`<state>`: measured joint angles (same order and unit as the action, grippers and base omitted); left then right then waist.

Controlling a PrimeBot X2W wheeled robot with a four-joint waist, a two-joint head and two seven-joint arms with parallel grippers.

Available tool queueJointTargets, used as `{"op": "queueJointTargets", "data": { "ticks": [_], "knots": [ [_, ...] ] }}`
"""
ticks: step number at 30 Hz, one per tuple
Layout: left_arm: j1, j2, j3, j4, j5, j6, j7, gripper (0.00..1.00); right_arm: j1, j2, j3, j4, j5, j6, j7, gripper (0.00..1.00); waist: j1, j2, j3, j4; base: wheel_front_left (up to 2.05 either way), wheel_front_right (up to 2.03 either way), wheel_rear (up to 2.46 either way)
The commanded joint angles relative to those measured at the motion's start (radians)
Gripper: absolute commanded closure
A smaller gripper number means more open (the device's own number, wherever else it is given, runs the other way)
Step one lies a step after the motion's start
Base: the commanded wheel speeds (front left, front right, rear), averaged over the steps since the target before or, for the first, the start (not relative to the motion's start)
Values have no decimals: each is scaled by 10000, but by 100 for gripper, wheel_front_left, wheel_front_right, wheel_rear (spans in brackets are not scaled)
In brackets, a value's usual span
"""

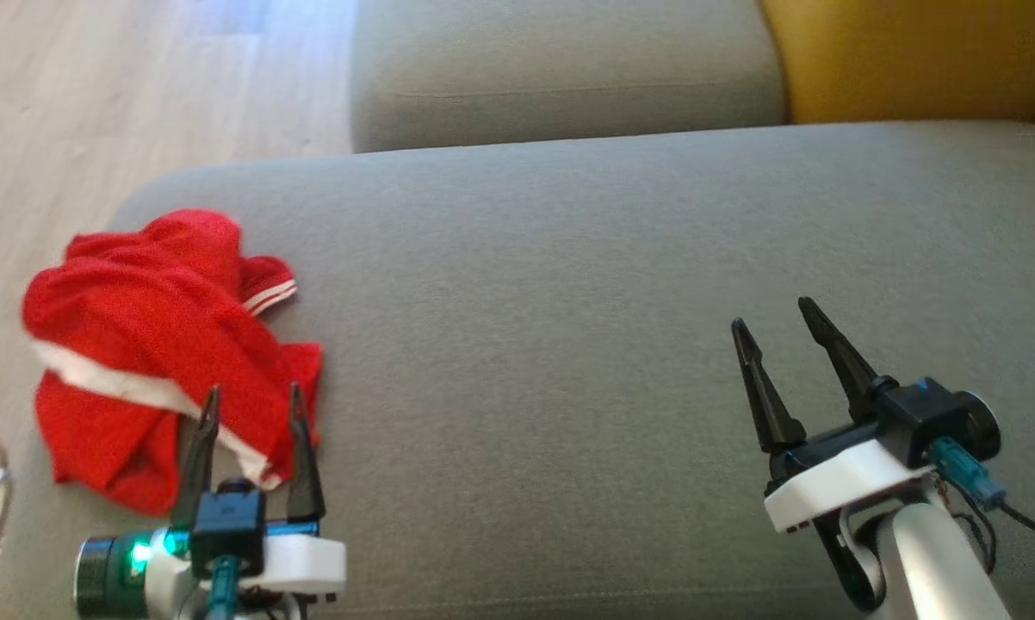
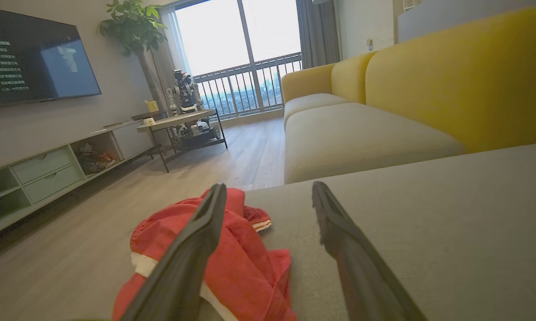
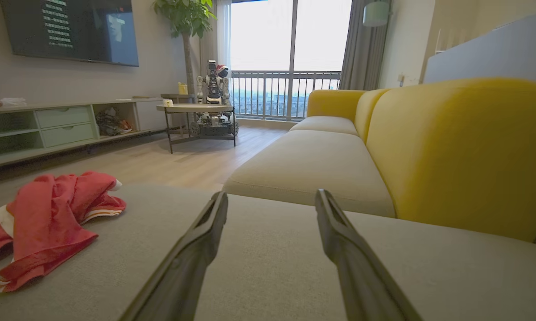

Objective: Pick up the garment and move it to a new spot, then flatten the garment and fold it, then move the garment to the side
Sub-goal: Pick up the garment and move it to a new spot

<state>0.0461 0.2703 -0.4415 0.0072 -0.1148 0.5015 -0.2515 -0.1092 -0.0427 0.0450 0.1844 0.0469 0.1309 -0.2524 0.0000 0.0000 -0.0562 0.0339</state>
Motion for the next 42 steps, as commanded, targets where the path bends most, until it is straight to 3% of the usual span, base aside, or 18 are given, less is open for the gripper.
{"op": "queueJointTargets", "data": {
  "ticks": [1, 13, 20, 36, 42],
  "knots": [
    [-176, 32, 561, -303, 63, -51, -103, 0, -226, -75, 306, -386, 91, -2, -93, 0, 0, 0, -83, 578, 0, 0, 0],
    [472, 94, 1338, -266, 230, -515, -103, 0, 173, -75, 938, -337, 527, -2, -93, 0, 0, 0, -476, 2710, 0, 0, 0],
    [772, 133, 1708, -311, 285, -728, -103, 0, 348, -75, 1266, -289, 792, -2, -93, 0, 0, 0, -655, 3500, 0, 0, 0],
    [926, 8, 2263, -480, 523, -974, -103, 0, 251, -75, 1456, -204, 950, -2, -93, 0, 0, 0, -577, 3633, 0, 0, 0],
    [658, 154, 2791, -900, 401, -1124, -103, 0, 152, -75, 1227, -348, 883, -2, -93, 0, 0, 0, -31, 3215, 0, 0, 0]
  ]
}}
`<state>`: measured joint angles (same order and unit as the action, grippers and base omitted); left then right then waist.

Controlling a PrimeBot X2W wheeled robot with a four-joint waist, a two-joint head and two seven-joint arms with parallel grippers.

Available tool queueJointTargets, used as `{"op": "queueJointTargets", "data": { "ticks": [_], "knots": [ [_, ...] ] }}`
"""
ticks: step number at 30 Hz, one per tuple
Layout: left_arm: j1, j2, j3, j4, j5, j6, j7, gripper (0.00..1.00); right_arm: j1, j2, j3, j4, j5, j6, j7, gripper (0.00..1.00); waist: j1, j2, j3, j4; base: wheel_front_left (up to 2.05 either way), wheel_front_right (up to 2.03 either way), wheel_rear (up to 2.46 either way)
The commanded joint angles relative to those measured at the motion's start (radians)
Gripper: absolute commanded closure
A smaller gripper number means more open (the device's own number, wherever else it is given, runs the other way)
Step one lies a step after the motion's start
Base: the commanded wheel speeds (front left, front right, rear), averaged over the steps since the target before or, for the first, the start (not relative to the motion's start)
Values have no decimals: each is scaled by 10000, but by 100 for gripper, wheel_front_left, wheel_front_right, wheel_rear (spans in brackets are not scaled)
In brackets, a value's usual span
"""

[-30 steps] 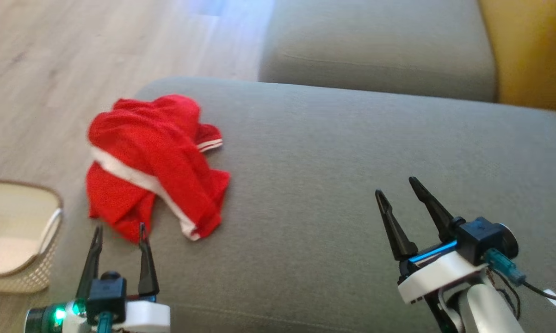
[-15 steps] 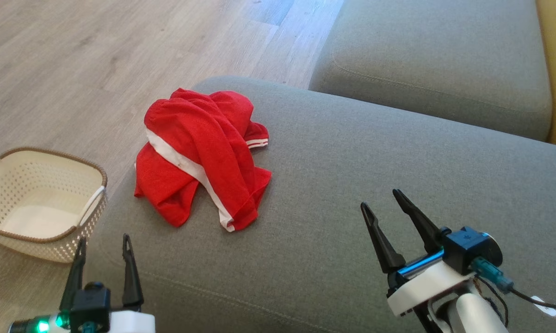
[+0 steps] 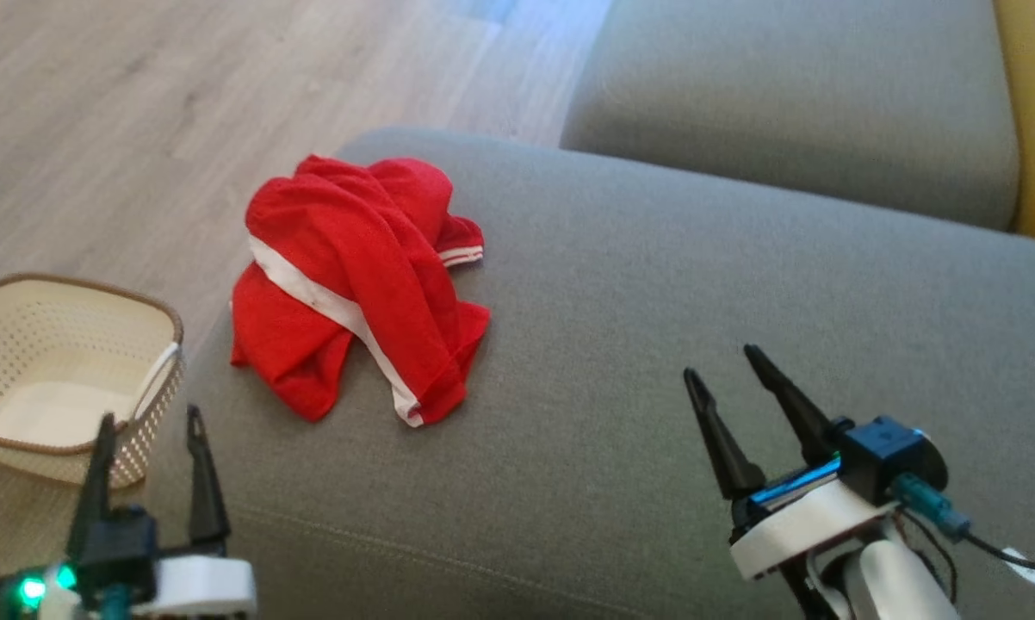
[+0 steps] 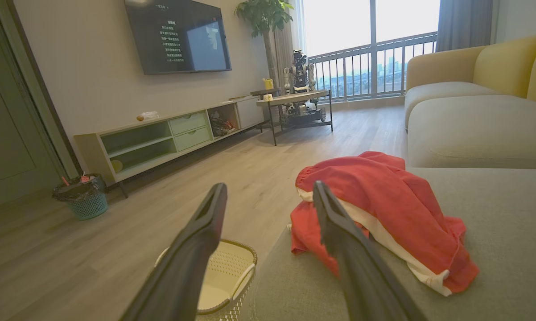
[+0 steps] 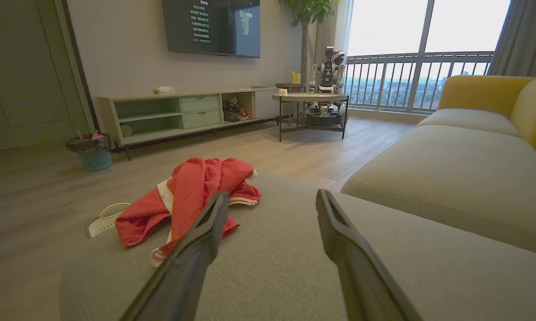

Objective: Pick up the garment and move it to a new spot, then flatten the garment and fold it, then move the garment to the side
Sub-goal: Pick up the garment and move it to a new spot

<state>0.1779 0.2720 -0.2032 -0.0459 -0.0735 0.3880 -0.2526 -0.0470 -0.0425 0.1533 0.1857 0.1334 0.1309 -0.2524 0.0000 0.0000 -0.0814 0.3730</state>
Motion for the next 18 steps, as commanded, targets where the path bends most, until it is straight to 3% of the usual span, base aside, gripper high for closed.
{"op": "queueJointTargets", "data": {
  "ticks": [1, 5, 8, 11, 18],
  "knots": [
    [-761, 173, 542, -423, -125, -75, -92, 0, -544, -77, 100, -399, -9, -2, -93, 0, 0, 0, 416, -284, 0, 0, 0],
    [-1551, 548, 1054, -291, -608, -771, -92, 0, -943, -77, 65, -644, -270, -2, -93, 0, 0, 0, 1298, -636, 0, 0, 0],
    [-2488, 603, 1349, 175, -1385, -1512, -92, 0, -1291, -77, 16, -924, -591, -2, -93, 0, 0, 0, 2037, -830, 0, 0, 0],
    [-3635, 1044, 1420, 1129, -1795, -2282, -3, 0, -1612, -77, -114, -1029, -882, -2, -93, 0, 0, 0, 2727, -1048, 0, 0, 0],
    [-6586, 1549, 1202, 3456, -2785, -3776, 1558, 0, -2233, -77, -239, -1510, -1262, -2, 11, 0, 0, 0, 3834, -1364, 0, 0, 0]
  ]
}}
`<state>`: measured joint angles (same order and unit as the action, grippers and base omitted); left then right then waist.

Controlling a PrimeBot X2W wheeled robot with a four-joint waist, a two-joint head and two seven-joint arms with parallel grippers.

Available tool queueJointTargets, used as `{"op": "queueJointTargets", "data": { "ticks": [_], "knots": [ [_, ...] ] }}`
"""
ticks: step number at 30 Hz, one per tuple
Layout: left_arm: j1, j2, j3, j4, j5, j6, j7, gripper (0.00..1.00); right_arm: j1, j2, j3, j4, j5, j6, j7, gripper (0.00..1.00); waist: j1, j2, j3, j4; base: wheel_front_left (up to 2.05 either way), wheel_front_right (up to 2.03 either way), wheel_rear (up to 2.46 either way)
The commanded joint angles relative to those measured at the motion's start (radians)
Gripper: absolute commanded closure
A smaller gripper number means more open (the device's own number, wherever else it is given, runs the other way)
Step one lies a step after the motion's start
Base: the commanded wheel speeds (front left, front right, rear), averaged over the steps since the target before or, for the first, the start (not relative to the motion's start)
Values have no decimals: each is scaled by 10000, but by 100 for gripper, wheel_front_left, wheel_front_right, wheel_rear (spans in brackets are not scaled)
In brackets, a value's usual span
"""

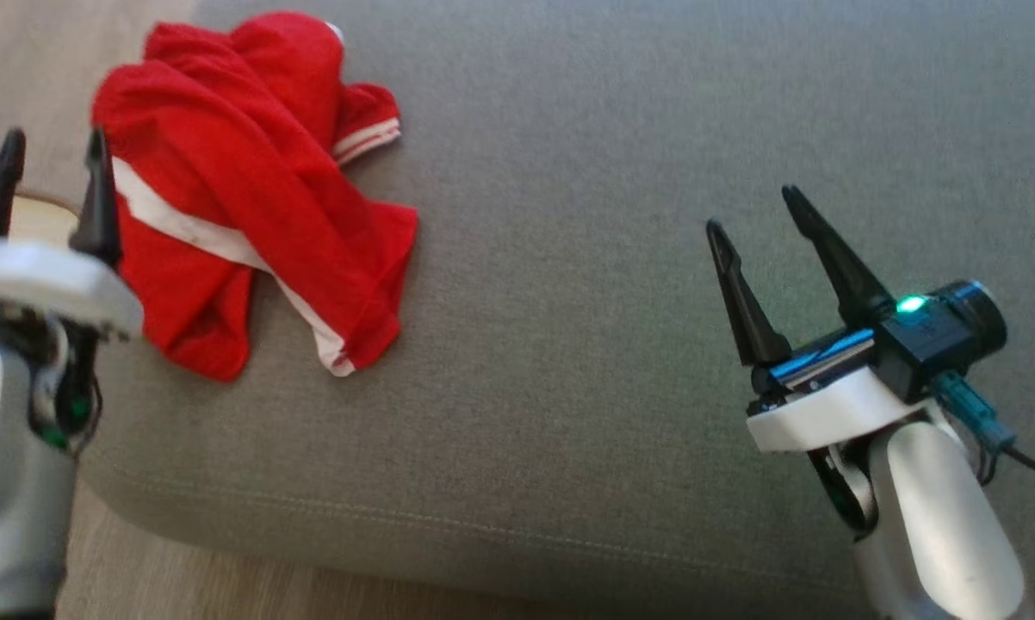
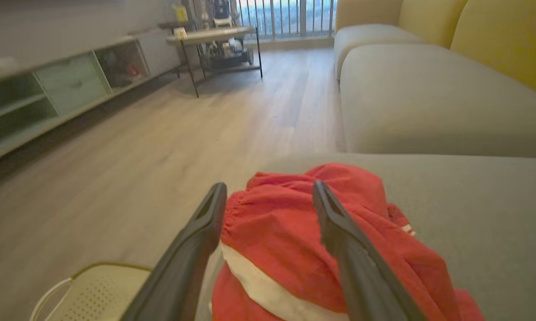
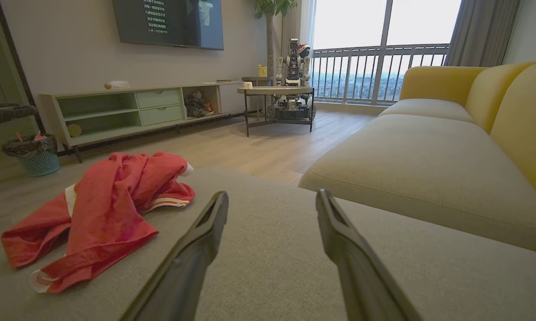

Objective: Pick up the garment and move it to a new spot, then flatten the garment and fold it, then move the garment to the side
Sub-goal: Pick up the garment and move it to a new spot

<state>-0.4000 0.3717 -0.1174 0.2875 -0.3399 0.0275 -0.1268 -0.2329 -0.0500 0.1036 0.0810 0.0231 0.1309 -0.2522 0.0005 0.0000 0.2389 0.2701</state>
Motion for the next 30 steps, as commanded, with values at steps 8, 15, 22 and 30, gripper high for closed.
{"op": "queueJointTargets", "data": {
  "ticks": [8, 15, 22, 30],
  "knots": [
    [-3486, 646, -526, 3094, 86, -715, 2399, 0, -682, -3, 442, -968, -461, -2, 273, 0, -5, 0, 1422, -628, 0, 0, 0],
    [-4633, 510, -707, 5152, 99, -613, 3131, 0, -628, -3, 575, -1127, -593, -2, 318, 0, -5, 0, 1645, -908, 0, 0, 0],
    [-5147, 414, -767, 6405, -107, -899, 3094, 100, -638, -3, 614, -1141, -583, -2, 282, 0, -5, 0, 1675, -1088, 0, 0, 0],
    [-5399, 627, -758, 6662, 110, -572, 1184, 100, -514, -3, 593, -800, -473, -2, 159, 0, -5, 0, 1040, -1006, 0, 0, 0]
  ]
}}
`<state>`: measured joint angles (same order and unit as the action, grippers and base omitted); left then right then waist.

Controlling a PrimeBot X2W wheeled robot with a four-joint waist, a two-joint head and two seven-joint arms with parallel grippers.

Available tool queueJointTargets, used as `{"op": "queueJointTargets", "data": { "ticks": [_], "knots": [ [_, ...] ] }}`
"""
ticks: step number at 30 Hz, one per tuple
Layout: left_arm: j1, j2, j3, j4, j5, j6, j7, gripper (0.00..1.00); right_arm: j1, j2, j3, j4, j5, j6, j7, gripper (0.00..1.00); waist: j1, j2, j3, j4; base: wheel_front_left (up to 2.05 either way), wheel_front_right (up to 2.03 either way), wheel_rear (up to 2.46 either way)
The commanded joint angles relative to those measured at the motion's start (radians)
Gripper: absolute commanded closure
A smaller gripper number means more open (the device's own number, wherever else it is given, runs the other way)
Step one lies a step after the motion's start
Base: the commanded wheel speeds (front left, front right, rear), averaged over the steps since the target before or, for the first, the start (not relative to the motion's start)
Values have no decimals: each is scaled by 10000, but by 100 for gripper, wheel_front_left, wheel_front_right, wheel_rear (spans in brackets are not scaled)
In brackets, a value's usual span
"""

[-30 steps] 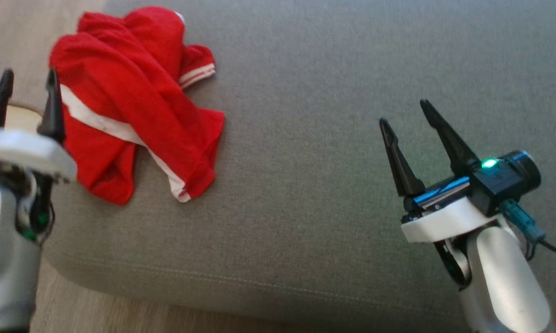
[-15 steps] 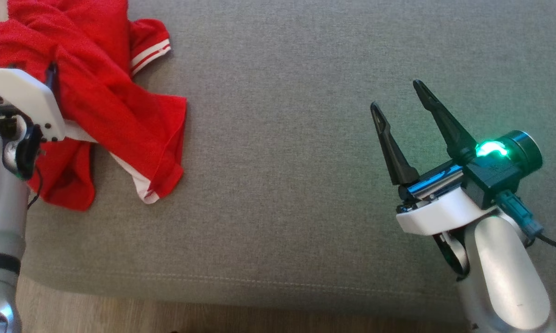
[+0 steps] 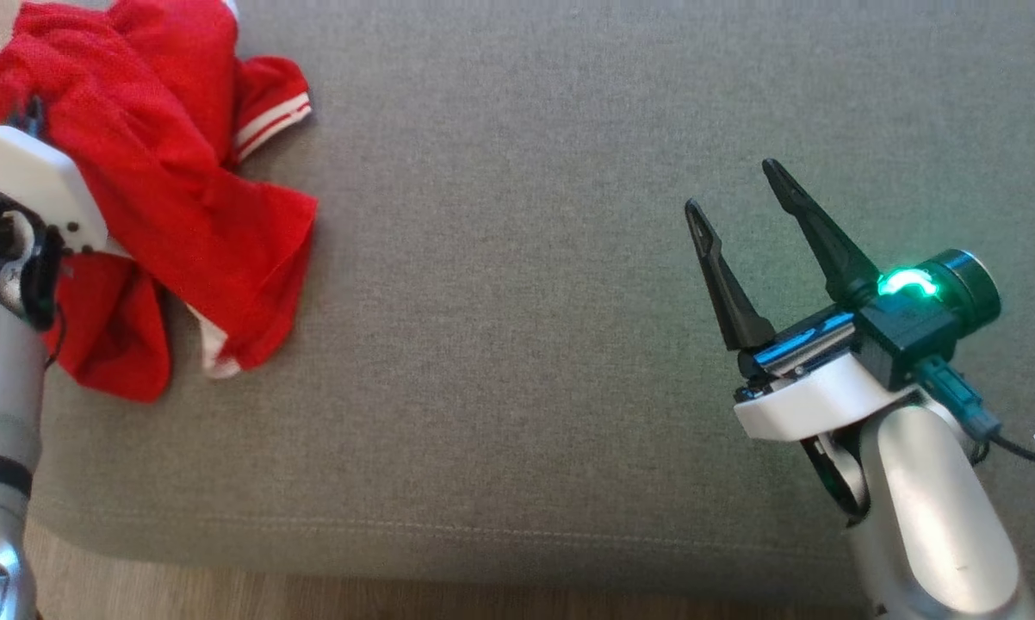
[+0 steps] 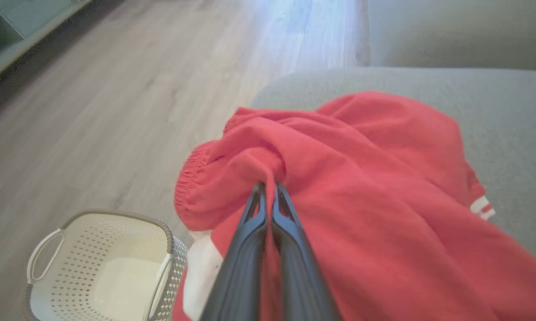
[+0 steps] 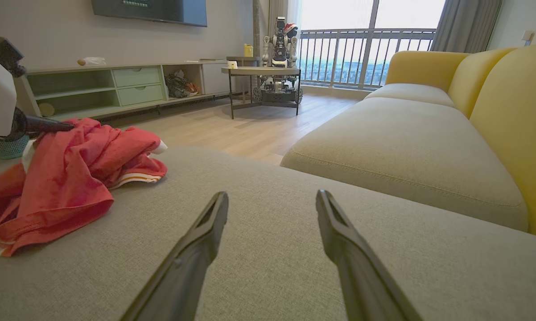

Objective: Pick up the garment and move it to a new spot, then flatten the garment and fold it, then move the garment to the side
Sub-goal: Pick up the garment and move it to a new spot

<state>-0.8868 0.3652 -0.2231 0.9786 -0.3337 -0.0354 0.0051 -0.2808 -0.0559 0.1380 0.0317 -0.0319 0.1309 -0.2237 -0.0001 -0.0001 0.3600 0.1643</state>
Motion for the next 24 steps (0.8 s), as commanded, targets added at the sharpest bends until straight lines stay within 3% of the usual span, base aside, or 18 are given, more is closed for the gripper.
{"op": "queueJointTargets", "data": {
  "ticks": [1, 11, 20, 24],
  "knots": [
    [-552, 719, 321, -282, 56, 98, -415, 100, -28, 57, 258, -262, 114, -2, -145, 0, 1, 1, -282, 82, 0, 0, 0],
    [-474, 815, 537, -1640, -1, 186, -2443, 100, 207, 57, 272, 442, 771, -2, -323, 0, 1, 1, -1859, 143, 0, 0, 0],
    [290, 219, 140, -4613, 26, 78, -2531, 100, 326, 57, -9, 721, 1137, -2, -374, 0, 1, 1, -2827, -220, 0, 0, 0],
    [671, -368, -172, -6347, -183, 224, -1946, 100, 182, 57, -240, 554, 1182, -2, -378, 0, 1, 1, -2935, -675, 0, 0, 0]
  ]
}}
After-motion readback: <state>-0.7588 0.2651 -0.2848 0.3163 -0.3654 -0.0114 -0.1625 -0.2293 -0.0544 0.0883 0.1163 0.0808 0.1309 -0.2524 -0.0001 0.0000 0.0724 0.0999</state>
